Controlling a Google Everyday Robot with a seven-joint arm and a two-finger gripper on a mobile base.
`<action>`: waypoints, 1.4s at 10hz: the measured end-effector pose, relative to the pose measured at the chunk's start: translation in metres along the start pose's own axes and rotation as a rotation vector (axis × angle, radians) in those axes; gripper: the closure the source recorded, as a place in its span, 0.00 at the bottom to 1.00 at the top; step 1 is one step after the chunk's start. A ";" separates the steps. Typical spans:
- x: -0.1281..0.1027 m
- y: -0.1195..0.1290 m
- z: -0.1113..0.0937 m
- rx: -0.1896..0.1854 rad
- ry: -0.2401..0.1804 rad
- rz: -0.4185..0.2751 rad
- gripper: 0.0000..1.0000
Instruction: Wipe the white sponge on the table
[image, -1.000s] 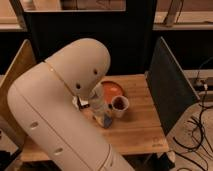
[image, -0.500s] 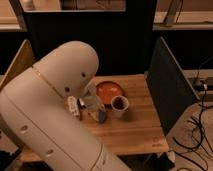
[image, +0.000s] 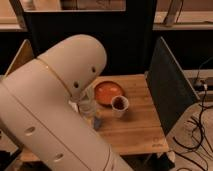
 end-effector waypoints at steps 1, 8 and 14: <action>0.015 -0.002 0.002 0.011 0.021 -0.004 1.00; 0.008 -0.057 0.020 0.211 0.111 0.071 1.00; -0.033 -0.029 0.001 0.216 0.036 0.028 1.00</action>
